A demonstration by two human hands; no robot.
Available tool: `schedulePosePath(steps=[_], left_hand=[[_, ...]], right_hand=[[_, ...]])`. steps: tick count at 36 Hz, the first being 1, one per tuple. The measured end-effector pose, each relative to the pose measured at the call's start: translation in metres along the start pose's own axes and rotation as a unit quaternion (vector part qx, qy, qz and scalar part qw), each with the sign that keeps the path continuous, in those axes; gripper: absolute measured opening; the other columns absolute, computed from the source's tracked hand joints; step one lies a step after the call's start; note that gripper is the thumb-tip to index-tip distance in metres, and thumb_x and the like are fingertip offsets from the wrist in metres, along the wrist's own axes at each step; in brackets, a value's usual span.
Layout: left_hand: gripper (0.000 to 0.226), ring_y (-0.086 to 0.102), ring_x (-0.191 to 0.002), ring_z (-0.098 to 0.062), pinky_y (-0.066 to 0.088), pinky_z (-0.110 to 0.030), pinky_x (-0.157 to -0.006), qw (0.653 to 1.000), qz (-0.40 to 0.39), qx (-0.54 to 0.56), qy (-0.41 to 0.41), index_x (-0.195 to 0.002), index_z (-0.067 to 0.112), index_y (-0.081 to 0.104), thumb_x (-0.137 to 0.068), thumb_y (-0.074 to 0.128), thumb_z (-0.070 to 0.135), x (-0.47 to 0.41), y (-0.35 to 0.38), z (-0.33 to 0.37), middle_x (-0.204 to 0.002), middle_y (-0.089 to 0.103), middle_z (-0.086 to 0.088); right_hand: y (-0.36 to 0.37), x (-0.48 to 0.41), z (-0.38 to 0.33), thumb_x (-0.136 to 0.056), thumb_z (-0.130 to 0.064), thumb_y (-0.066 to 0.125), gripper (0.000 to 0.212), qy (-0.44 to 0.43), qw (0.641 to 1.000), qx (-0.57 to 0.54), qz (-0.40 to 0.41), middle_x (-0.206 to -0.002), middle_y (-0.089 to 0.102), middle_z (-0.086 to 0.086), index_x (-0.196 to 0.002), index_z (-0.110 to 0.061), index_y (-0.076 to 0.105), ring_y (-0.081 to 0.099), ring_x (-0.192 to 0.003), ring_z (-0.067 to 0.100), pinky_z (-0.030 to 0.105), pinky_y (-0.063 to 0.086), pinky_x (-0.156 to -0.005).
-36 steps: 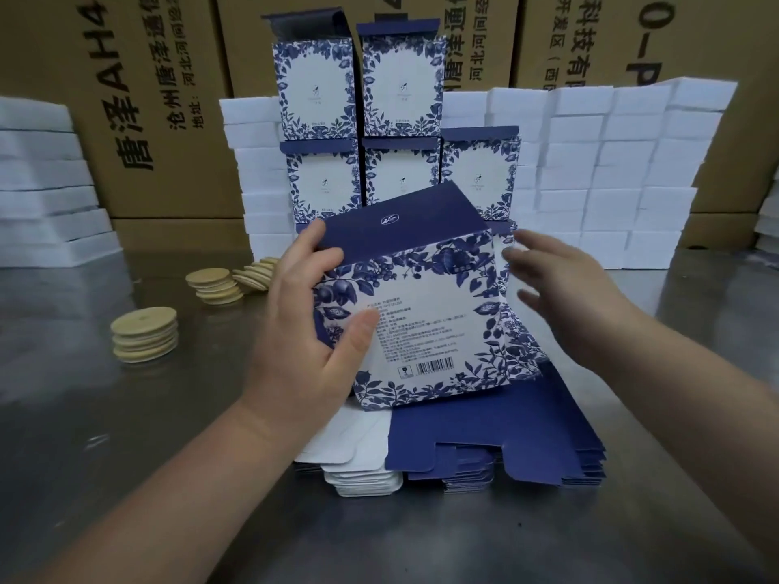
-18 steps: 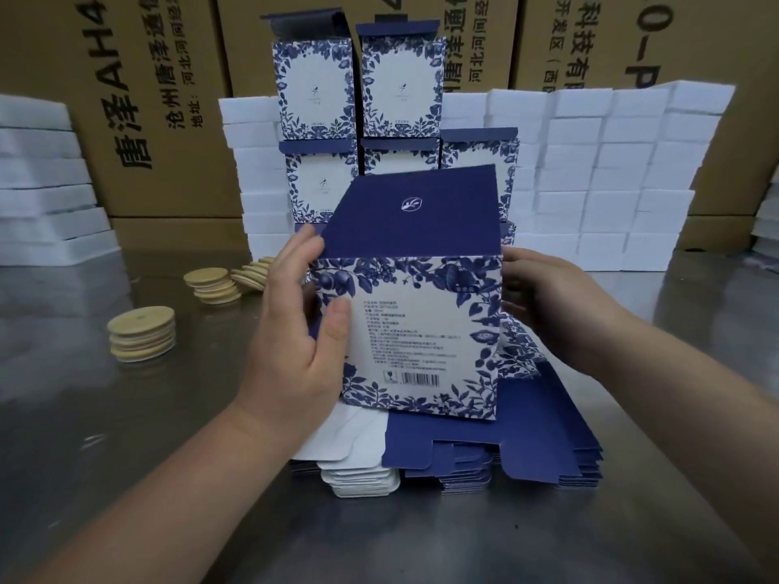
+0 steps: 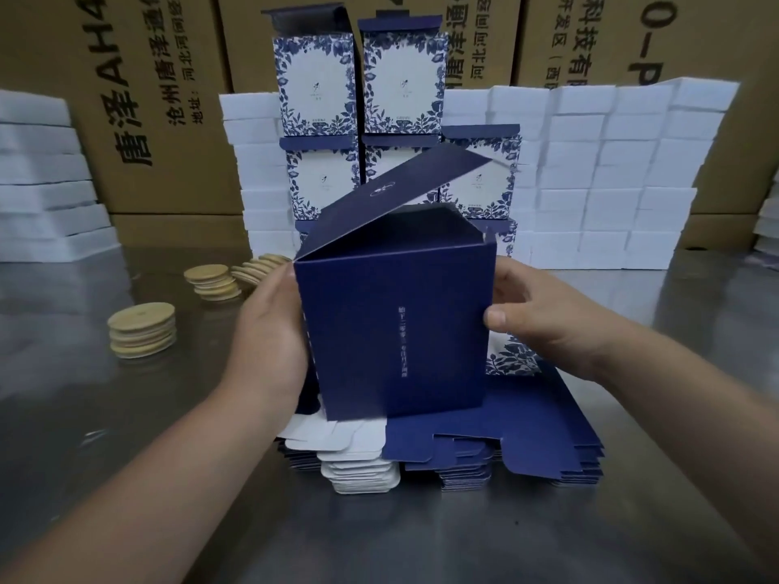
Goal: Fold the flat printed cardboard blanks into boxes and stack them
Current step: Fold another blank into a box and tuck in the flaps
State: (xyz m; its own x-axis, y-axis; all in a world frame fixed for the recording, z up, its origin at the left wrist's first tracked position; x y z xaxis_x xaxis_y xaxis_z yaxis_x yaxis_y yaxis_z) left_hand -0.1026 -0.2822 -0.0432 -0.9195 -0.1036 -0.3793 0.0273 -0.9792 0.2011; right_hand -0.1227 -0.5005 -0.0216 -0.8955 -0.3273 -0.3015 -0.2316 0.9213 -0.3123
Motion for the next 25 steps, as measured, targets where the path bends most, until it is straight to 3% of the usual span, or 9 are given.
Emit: schedulePosePath(steps=[2, 5, 9, 16, 18, 22, 25], left_hand=[[0.026, 0.063, -0.070, -0.020, 0.050, -0.041, -0.066, 0.999, -0.028, 0.020, -0.021, -0.081, 0.031, 0.070, -0.083, 0.047, 0.043, -0.001, 0.002, -0.003, -0.078, 0.068, 0.003], [0.029, 0.063, -0.071, -0.020, 0.049, -0.042, -0.066, 0.996, -0.056, 0.032, -0.054, -0.085, 0.032, 0.069, -0.071, 0.054, 0.051, -0.001, 0.004, -0.008, -0.081, 0.067, 0.001], [0.030, 0.068, -0.066, -0.013, 0.053, -0.041, -0.063, 0.995, -0.053, 0.011, -0.080, -0.089, 0.036, 0.067, -0.073, 0.050, 0.054, -0.002, 0.002, -0.013, -0.083, 0.072, 0.009], [0.023, 0.069, -0.066, -0.013, 0.054, -0.042, -0.063, 0.995, -0.046, -0.047, -0.069, -0.086, 0.037, 0.068, -0.076, 0.050, 0.046, -0.005, -0.001, -0.013, -0.084, 0.073, 0.008], [0.021, 0.068, -0.065, -0.011, 0.055, -0.037, -0.061, 0.996, -0.035, -0.050, -0.063, -0.081, 0.037, 0.070, -0.082, 0.049, 0.042, -0.006, -0.002, -0.012, -0.081, 0.073, 0.009], [0.045, 0.060, -0.049, -0.005, 0.046, -0.016, -0.044, 0.999, -0.015, -0.009, -0.042, -0.057, 0.030, 0.071, -0.094, 0.045, 0.024, -0.012, -0.006, -0.008, -0.059, 0.067, 0.009], [0.048, 0.056, -0.042, -0.005, 0.043, -0.014, -0.044, 0.998, 0.045, -0.001, -0.050, -0.055, 0.022, 0.067, -0.096, 0.043, 0.025, -0.025, -0.023, -0.014, -0.051, 0.062, 0.009]], right_hand=[[0.004, 0.000, -0.001, -0.019, -0.073, 0.082, 0.141, -0.001, 1.000, 0.009, -0.003, -0.150, 0.036, 0.003, -0.137, -0.008, 0.038, 0.034, -0.138, 0.017, 0.048, 0.028, -0.113], [0.009, 0.000, -0.002, -0.022, -0.076, 0.080, 0.152, 0.003, 1.000, 0.011, -0.015, -0.154, 0.029, 0.000, -0.150, -0.024, 0.017, 0.031, -0.140, 0.017, 0.049, 0.029, -0.113], [0.017, 0.001, -0.009, -0.040, -0.076, 0.077, 0.137, -0.031, 0.996, 0.065, -0.049, -0.149, 0.038, -0.011, -0.150, -0.024, 0.014, 0.036, -0.136, 0.007, 0.043, 0.029, -0.114], [0.014, 0.001, -0.010, -0.030, -0.076, 0.078, 0.154, -0.003, 0.990, 0.111, -0.087, -0.157, 0.020, -0.010, -0.152, -0.022, 0.002, 0.024, -0.142, 0.007, 0.042, 0.023, -0.117], [0.014, 0.001, -0.011, -0.031, -0.074, 0.079, 0.152, 0.000, 0.990, 0.115, -0.085, -0.157, 0.019, -0.011, -0.152, -0.023, 0.003, 0.025, -0.141, 0.007, 0.042, 0.023, -0.117], [0.011, 0.000, -0.006, -0.030, -0.056, 0.085, 0.151, 0.004, 0.993, 0.109, -0.053, -0.156, 0.024, -0.009, -0.152, -0.029, 0.000, 0.029, -0.140, 0.008, 0.043, 0.028, -0.114], [0.009, 0.001, -0.006, -0.021, -0.074, 0.080, 0.158, 0.004, 0.994, 0.099, -0.039, -0.154, 0.027, -0.010, -0.152, -0.029, 0.003, 0.033, -0.138, 0.008, 0.044, 0.033, -0.111]])
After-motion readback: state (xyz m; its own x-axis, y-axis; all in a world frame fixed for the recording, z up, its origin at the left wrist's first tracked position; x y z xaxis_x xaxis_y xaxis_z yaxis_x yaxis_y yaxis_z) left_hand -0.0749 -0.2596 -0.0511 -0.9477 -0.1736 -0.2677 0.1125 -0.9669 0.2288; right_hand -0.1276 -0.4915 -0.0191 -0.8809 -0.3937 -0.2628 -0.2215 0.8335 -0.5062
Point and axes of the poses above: each hand's wrist, its own x-axis away from the middle knuckle, its own y-axis out of the palm, z = x × y, the point moved 4 cm from there along -x, towards the middle knuckle
